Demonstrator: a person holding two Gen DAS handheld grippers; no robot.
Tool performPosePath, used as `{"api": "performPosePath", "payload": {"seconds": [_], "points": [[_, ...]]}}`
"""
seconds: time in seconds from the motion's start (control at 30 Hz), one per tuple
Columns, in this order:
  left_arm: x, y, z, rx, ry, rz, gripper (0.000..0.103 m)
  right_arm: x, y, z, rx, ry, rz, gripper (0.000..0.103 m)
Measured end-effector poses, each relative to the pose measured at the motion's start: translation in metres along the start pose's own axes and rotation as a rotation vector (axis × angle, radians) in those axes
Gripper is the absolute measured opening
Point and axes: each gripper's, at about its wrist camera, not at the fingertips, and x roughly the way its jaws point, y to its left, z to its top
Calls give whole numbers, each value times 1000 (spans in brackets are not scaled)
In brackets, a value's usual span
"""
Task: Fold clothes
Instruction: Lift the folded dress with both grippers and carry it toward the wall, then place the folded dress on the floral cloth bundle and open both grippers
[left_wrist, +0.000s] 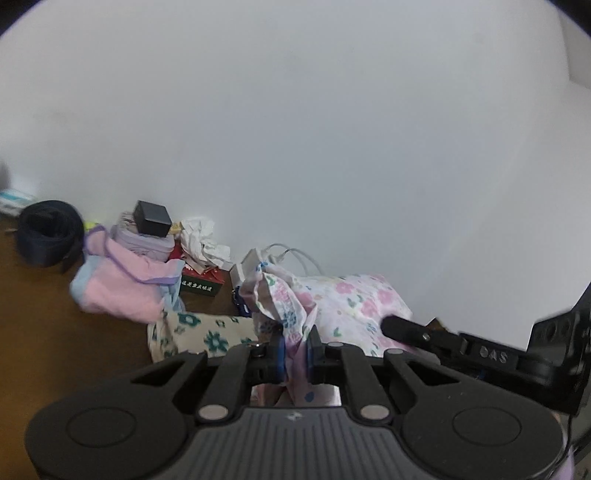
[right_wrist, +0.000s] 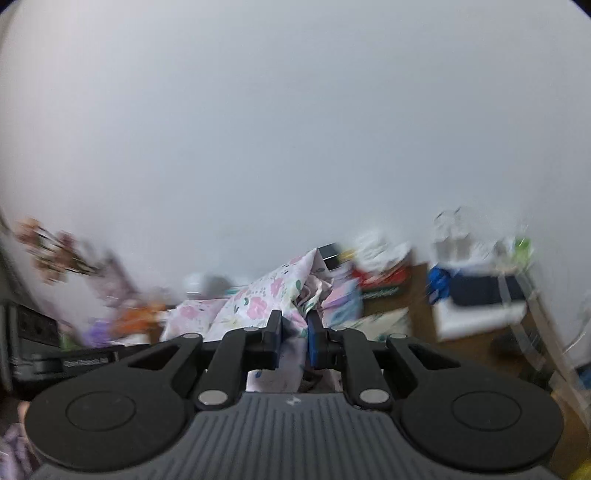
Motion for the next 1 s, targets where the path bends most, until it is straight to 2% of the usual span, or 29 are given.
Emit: {"api": "performPosePath", "payload": {"seconds": [0.2, 0.3, 0.33, 0.37, 0.4, 0.43, 0.57, 0.63, 0.67, 0.7, 0.87, 1.0], "points": [[77, 55, 5, -45, 37, 55, 9, 104, -46, 3, 48, 97, -85, 12], [105, 80, -10, -48, 69, 110, 10, 141, -64, -18, 74, 155, -114, 12], [110, 88, -14, -60, 63, 128, 12, 153, -69, -27, 69, 178, -130, 12], [114, 97, -17, -83, 54, 136, 19, 162, -72, -34, 63, 186, -144, 14], [115, 105, -20, -122, 38, 125, 26, 166, -73, -40, 55, 184, -150, 15], [117, 108, -23, -136, 29, 118, 28, 169, -73, -46, 47, 181, -155, 16], [123, 100, -29, -54, 19, 167, 32, 168, -64, -52, -43, 150, -181, 21], [116, 101, -25, -89, 6, 175, 35, 163, -63, -48, -54, 129, -204, 31], [108, 98, -21, -85, -11, 175, 35, 161, -63, -46, -58, 118, -215, 41], [100, 93, -17, -74, -35, 178, 37, 153, -62, -42, -56, 93, -212, 44], [65, 63, -2, -41, -93, 187, 42, 113, -47, -24, -65, -7, -217, 47], [30, 28, -13, -39, -109, 225, 42, 80, -28, -19, -67, -55, -235, 47]]}}
